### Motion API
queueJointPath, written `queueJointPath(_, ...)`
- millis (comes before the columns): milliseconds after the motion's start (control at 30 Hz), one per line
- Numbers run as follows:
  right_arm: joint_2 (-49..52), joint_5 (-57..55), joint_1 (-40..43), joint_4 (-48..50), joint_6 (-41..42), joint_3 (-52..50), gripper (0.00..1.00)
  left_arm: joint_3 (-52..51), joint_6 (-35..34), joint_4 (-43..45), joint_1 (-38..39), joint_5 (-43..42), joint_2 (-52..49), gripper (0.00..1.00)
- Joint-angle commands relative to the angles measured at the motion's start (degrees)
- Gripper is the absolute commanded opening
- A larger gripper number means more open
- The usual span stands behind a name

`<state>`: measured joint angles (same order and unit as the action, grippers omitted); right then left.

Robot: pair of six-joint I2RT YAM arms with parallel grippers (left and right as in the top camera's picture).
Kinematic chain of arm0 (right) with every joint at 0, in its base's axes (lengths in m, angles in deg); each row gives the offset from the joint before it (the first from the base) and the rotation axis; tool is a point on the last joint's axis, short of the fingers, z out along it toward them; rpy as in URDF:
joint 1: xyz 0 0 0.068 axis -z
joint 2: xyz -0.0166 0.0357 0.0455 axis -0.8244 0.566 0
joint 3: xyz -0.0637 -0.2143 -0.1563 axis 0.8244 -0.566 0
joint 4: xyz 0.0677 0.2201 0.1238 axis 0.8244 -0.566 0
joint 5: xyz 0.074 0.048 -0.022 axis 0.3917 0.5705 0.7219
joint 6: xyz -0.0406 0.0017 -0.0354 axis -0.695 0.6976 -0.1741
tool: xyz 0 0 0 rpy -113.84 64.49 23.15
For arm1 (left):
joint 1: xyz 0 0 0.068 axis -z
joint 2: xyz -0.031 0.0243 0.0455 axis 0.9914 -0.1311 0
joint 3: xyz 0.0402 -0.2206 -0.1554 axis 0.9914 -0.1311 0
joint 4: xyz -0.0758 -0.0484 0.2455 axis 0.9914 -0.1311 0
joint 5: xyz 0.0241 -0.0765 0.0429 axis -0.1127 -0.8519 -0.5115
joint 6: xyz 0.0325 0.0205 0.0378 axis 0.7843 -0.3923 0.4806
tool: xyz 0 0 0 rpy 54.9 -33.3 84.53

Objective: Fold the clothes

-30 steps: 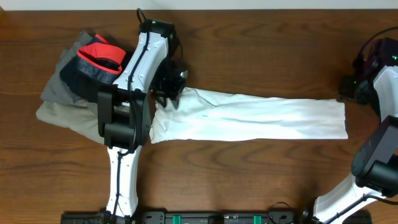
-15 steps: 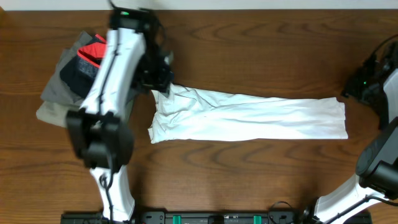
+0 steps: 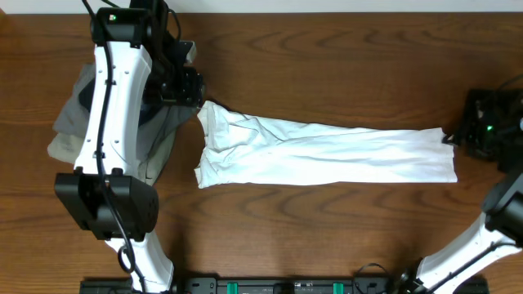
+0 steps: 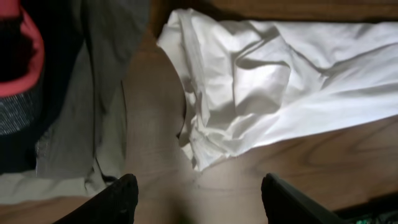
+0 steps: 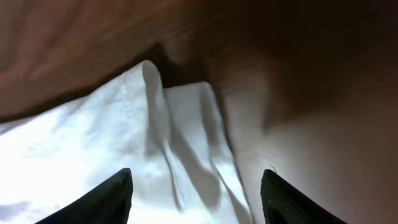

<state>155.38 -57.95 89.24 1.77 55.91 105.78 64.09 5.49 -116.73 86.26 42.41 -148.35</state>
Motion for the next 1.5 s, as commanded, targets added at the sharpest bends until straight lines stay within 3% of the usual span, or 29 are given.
queueJointPath(0,3.3,4.4,0.1,0.3,-4.1,-0.3,0.63,0.4,-0.7,-0.1,-0.3,-0.9,0.4,0.66)
queueJointPath(167,7.2,4.4,0.1,0.7,-7.8,-0.3,0.61,0.4,-0.7,0.0,-0.2,-0.9,0.4,0.66)
queueJointPath(300,8.7,4.4,0.1,-1.4,-9.7,-0.3,0.46,0.4,-0.7,0.2,-0.2,-0.9,0.4,0.66)
queueJointPath(467,8.8,5.1,0.1,-3.7,-10.6,-0.2,0.39,0.4,-0.7,0.9,-0.2,-0.9,0.4,0.66)
queueJointPath(800,7.1,8.3,0.2,-10.1,-11.4,5.3,0.01,0.4,-0.7,1.9,-0.2,-0.9,0.4,0.66)
queueJointPath(1167,-8.8,-8.7,1.2,-12.8,3.3,17.6,0.01,0.4,-0.8,2.0,-0.2,-0.9,0.4,0.66)
queueJointPath(1467,-16.0,-3.5,-6.6,-16.1,3.8,17.5,0.01,0.4,-2.1,2.1,-0.2,-1.0,0.4,0.66)
